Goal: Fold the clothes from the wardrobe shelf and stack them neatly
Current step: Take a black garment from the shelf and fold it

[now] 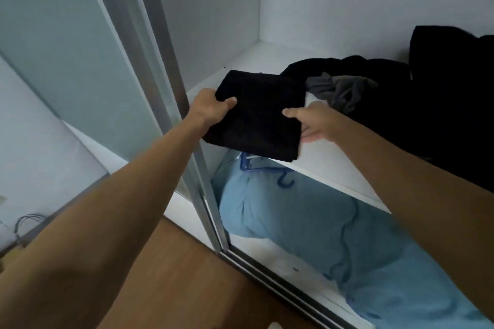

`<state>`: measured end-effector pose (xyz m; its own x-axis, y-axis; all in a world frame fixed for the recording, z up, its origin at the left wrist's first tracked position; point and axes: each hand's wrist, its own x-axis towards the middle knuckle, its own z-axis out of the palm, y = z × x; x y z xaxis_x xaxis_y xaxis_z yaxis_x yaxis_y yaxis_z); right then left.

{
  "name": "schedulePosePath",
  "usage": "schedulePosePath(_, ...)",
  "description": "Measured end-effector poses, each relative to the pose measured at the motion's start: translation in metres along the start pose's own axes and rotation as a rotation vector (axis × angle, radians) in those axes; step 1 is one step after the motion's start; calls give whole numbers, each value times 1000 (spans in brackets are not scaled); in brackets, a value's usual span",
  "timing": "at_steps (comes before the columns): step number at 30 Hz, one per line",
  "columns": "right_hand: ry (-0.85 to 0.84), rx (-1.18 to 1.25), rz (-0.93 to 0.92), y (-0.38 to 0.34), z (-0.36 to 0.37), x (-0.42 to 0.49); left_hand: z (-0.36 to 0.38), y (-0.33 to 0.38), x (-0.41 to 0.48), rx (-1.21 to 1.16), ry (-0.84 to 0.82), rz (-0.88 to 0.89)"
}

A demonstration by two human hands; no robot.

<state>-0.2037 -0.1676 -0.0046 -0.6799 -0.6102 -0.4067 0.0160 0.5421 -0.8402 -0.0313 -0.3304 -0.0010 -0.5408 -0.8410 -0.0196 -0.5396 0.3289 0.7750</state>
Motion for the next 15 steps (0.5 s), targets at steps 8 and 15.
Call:
schedulePosePath(8, 105, 222, -45, -4, -17, 33, 5, 11, 31, -254, 114, 144)
schedulePosePath(15, 158, -196, -175, -11, 15, 50, 16, 11, 64, 310, 84, -25)
